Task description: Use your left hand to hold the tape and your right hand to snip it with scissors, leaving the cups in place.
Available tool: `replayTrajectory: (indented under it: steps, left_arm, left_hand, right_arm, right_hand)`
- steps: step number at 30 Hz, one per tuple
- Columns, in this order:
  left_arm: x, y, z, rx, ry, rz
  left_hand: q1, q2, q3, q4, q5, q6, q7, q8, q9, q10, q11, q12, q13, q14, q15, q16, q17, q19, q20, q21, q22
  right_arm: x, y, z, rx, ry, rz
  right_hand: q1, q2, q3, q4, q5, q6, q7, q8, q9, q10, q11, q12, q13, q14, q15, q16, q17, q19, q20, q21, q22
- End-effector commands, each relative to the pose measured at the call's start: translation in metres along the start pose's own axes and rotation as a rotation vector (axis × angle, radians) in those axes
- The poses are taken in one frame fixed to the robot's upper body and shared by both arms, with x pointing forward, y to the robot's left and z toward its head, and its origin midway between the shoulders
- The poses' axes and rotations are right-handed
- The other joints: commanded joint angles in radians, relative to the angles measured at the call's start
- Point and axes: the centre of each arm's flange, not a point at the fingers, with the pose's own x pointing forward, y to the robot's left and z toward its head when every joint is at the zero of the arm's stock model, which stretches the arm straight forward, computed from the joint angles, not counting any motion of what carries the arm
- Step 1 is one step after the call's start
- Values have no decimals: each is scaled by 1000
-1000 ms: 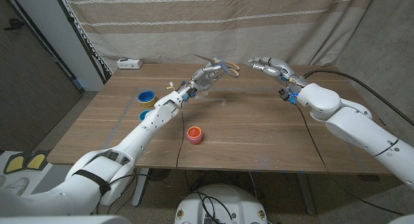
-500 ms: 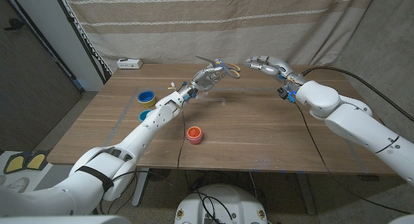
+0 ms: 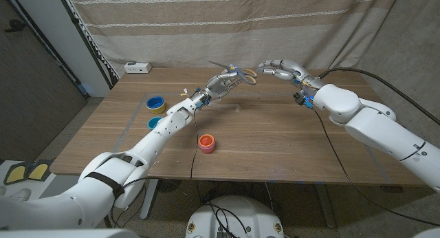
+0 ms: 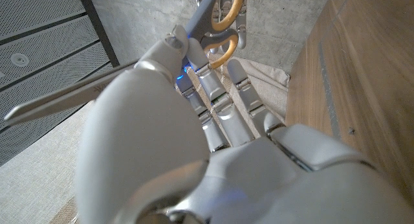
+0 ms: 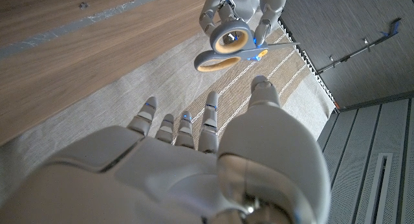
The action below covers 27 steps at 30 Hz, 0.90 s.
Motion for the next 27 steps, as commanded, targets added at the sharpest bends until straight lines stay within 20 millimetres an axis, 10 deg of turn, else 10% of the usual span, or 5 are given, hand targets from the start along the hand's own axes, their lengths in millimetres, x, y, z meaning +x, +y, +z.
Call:
replayTrajectory:
  steps: [1,27]
  left_arm:
    - [2,1,-4,-12,8,-9]
    - [3,-2,-8,-21,10,-39]
  left_hand:
    - [1,0,67,58,0,14,9,-1,0,63,20,6,38,3,0,5,1,-2,-126,4,2]
    - [0,-2,73,58,0,26,12,-1,-3,67,21,7,41,7,0,6,2,-1,-130,7,2]
  right_arm:
    - [2,1,4,-55,11,10]
    - [4,5,14,-158,68,6]
  right_hand:
    - [10,1,9,-1,-5,13,10,11,9,0,14,4,3,3,15,7,2,15,7,8,2]
    - [29,2,26,1,-24,36,45,32,40,15,39,11,3,22,41,10,1,67,15,15,-1]
